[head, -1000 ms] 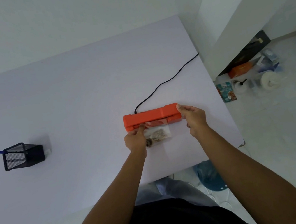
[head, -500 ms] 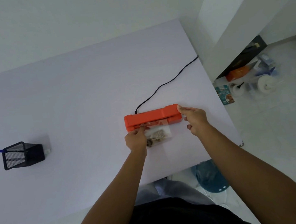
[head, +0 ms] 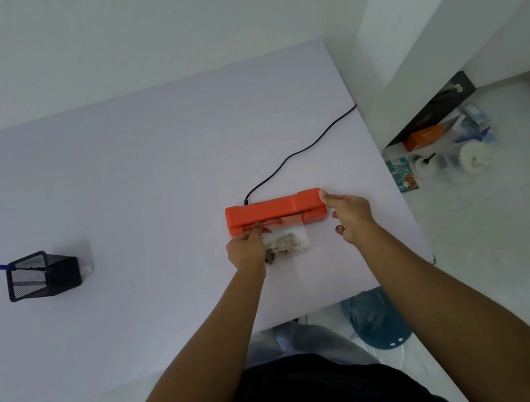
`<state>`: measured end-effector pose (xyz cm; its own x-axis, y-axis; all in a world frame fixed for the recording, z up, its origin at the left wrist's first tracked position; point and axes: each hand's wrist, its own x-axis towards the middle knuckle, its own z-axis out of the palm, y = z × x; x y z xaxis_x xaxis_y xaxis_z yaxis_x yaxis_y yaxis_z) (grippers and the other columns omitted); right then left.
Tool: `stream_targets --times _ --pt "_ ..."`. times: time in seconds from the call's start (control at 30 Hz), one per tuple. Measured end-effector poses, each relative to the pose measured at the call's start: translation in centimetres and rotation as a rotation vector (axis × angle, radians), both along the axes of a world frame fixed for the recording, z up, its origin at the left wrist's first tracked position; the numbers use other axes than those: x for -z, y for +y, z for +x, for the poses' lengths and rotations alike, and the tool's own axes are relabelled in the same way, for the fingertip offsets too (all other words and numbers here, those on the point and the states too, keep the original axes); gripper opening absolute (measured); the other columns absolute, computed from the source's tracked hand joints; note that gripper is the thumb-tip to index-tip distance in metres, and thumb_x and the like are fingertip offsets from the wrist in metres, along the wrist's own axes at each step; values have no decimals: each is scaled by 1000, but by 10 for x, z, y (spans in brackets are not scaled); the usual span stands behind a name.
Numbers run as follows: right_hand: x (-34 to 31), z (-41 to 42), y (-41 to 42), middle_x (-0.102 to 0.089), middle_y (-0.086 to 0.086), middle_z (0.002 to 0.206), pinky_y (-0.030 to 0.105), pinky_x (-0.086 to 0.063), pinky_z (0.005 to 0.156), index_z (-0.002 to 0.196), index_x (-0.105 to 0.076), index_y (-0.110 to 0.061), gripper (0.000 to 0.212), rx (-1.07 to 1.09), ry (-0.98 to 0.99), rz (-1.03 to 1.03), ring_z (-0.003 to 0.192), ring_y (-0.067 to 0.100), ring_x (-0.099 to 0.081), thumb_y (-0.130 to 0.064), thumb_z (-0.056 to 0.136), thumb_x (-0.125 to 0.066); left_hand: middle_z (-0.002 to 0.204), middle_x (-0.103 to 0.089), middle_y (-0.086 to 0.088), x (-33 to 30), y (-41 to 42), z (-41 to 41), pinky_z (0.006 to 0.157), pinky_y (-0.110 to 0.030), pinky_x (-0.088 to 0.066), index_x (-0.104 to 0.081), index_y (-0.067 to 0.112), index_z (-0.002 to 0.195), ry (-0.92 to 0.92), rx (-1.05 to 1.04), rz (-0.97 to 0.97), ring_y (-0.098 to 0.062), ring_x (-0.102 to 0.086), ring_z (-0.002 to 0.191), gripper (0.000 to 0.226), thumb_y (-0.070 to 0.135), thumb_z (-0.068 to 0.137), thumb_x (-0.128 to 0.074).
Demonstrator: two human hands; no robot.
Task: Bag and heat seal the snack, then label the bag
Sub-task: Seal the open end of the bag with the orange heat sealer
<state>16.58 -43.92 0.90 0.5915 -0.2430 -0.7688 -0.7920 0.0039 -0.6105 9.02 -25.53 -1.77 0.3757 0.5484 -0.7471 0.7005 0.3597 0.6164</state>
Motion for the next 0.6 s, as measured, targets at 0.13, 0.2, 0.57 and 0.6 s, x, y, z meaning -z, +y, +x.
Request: stream_targets --times 0.13,0.2,0.57,0.6 --pt "0 0 1 -69 -1 94 39 -42 70 82 -71 -19 29 -1 -3 -8 81 16 -55 -42 73 -87 56 -54 0 -3 0 0 54 -25 -39 -55 18 52 13 5 -3 -16 -51 56 40 25 86 -75" --pt "-1 -1 1 -70 -1 95 40 -42 70 82 -71 -19 29 -3 -6 -9 82 15 -57 -42 73 -87 57 -55 0 -5 0 0 52 -25 -38 -54 18 54 19 8 -3 -15 -50 53 39 25 86 -75" --pt "-9 2 -1 -67 -6 90 34 -39 62 85 -72 -24 19 -59 -36 -44 77 13 -53 -37 78 -84 60 -59 -2 -10 -2 2 58 -27 -44 -58 18 54 20 7 12 -18 -55 60 38 26 86 -75" --pt "-10 4 -3 -67 -5 90 33 -38 61 85 -72 -23 18 -70 -44 -55 77 14 -52 -36 79 -83 62 -61 -2 -11 -3 4 59 -27 -45 -59 17 55 17 12 10 -19 -57 61 36 27 86 -75"
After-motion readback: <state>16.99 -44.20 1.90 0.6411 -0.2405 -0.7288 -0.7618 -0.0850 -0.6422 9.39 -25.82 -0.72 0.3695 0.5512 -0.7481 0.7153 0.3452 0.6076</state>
